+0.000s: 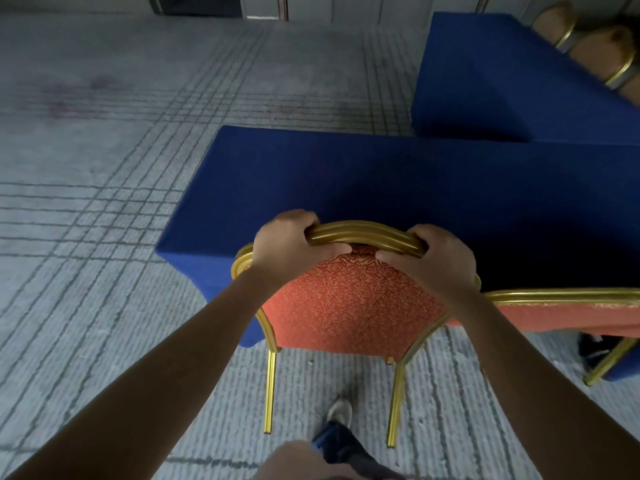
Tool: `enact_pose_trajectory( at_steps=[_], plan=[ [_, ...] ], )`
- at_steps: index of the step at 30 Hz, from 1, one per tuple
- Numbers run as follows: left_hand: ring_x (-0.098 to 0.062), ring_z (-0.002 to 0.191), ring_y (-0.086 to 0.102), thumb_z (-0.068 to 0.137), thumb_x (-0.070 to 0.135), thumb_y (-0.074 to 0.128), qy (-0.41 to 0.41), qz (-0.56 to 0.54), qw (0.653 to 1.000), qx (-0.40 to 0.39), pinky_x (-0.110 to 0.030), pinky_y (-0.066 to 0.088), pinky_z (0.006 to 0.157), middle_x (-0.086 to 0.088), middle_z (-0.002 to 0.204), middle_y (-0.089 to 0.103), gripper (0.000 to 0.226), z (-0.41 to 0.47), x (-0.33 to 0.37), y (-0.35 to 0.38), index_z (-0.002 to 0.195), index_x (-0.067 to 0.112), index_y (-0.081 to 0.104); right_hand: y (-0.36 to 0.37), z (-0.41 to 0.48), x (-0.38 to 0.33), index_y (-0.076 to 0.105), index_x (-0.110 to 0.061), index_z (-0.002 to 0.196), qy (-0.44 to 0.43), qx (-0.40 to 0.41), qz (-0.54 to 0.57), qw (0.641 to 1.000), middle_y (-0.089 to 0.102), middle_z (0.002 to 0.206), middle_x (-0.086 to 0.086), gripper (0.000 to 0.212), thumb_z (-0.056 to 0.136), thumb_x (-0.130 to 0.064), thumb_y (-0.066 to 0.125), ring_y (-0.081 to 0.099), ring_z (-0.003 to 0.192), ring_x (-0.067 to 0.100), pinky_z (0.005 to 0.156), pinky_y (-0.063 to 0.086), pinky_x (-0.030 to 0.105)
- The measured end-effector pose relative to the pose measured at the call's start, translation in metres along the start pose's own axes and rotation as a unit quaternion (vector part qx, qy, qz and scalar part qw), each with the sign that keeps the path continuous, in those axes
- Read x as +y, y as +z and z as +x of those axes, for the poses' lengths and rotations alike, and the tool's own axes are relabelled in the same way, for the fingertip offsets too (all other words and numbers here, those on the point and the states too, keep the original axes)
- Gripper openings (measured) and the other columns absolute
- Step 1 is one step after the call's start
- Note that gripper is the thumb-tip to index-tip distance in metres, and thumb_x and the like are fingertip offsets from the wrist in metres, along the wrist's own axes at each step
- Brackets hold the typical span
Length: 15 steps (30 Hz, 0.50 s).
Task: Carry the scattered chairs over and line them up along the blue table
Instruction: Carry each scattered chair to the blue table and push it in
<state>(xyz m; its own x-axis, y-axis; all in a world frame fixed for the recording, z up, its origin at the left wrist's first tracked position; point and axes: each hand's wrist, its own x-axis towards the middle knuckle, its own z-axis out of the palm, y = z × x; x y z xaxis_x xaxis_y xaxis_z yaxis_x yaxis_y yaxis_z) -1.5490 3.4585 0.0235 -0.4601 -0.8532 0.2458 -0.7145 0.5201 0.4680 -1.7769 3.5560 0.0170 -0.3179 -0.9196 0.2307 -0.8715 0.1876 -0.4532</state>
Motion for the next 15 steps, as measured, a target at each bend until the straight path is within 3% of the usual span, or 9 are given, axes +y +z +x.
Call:
enact_pose_trajectory(
  at_steps=[4,9,15],
  plan=[
    [-0.006,0.075,0.049,0.070,0.079,0.054,0.001,0.009,1.000,-0.026,-0.026,0.032,0.056,0.013,0.069,0.050,0.048,-0.045,0.009,0.004,0.070,0.031,0.050,-0.007,-0.039,0.001,0.061,-0.032,0.077,-0.007,-0.068,-0.002,0.998,0.055,0.074,-0.017,0.045,0.068,-0.076,0.061,0.050,0.075,-0.001,0.066,0.047,0.028],
    [-0.011,0.079,0.048,0.070,0.076,0.058,-0.022,0.025,0.998,-0.057,-0.031,0.039,0.064,0.012,0.073,0.049,0.052,-0.120,0.016,0.010,0.077,0.025,0.055,-0.002,-0.111,0.009,0.062,-0.035,0.083,-0.011,-0.110,0.008,0.994,0.055,0.081,-0.020,0.043,0.066,-0.075,0.063,0.051,0.087,0.001,0.076,0.044,0.028],
    [-0.012,0.075,0.050,0.065,0.078,0.062,-0.031,0.057,0.991,-0.121,-0.031,0.046,0.062,0.008,0.077,0.052,0.059,-0.208,0.029,0.019,0.078,0.022,0.054,0.005,-0.201,0.012,0.062,-0.038,0.089,0.007,-0.137,0.012,0.990,0.056,0.084,-0.020,0.043,0.061,-0.069,0.073,0.053,0.084,0.002,0.069,0.035,0.021]
  ],
)
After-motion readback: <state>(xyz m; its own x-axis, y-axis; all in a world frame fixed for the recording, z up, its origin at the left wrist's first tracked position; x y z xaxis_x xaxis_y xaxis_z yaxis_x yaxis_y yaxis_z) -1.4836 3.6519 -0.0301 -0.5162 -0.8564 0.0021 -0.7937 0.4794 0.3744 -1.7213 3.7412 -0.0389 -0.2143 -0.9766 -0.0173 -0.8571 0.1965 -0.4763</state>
